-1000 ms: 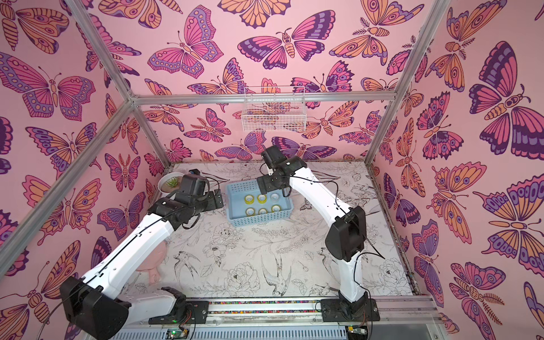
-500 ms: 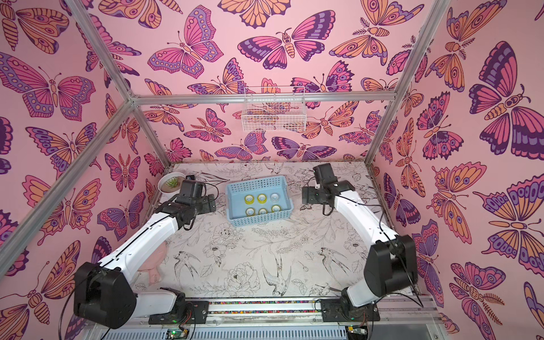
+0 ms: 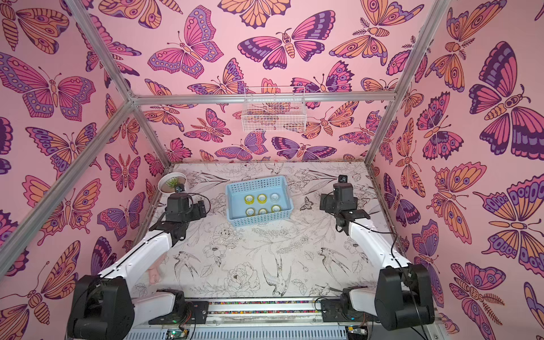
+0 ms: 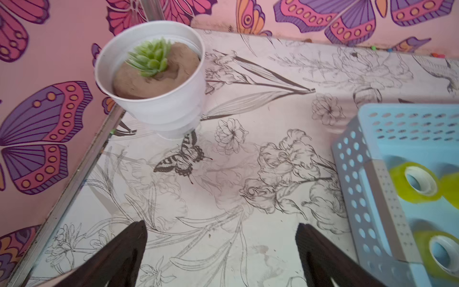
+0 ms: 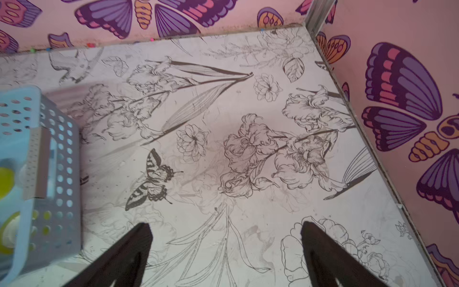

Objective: Put the transparent tape into the storage box
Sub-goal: Reset both arms

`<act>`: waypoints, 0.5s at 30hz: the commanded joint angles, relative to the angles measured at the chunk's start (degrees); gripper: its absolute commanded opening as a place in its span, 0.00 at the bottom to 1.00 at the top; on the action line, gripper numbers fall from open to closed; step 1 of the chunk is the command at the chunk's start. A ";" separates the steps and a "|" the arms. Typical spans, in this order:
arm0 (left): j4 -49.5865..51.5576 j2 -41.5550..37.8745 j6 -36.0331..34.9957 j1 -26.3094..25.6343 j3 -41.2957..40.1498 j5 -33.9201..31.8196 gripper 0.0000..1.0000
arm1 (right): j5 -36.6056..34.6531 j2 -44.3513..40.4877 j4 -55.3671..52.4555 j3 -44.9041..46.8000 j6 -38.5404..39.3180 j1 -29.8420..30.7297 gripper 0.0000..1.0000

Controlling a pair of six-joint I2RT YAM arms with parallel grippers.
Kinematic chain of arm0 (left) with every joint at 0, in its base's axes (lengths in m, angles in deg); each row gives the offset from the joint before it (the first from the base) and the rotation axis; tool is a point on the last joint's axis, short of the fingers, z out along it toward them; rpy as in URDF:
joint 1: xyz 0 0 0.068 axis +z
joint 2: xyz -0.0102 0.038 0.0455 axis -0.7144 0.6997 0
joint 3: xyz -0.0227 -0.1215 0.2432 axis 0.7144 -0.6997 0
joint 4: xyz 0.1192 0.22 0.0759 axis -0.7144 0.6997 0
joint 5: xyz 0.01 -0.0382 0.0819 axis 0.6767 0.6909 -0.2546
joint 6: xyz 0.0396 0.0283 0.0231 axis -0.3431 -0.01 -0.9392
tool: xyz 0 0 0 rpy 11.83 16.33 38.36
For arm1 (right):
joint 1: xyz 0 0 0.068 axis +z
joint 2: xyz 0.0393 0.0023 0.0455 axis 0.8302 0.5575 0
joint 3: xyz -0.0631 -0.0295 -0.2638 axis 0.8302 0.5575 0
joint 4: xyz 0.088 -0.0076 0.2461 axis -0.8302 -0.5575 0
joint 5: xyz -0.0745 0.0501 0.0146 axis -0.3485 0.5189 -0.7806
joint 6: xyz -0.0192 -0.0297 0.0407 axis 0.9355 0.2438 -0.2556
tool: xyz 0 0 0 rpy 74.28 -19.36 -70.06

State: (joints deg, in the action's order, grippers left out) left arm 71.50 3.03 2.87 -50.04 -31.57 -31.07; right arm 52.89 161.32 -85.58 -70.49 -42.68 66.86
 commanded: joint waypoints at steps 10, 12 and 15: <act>-29.69 11.87 -4.07 4.36 -8.74 1.05 1.00 | 3.59 0.96 16.10 8.13 0.41 -6.96 0.99; -32.55 14.05 -4.05 4.36 -9.63 1.16 1.00 | 3.32 0.93 16.39 8.64 0.50 -7.80 0.99; -38.61 16.15 -4.10 4.36 -12.07 1.37 1.00 | 3.51 0.75 16.60 9.37 0.42 -8.87 0.99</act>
State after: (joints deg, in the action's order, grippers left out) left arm 41.80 18.05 -0.54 -45.98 -41.42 -30.05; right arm 55.69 161.71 -71.44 -61.70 -41.67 58.79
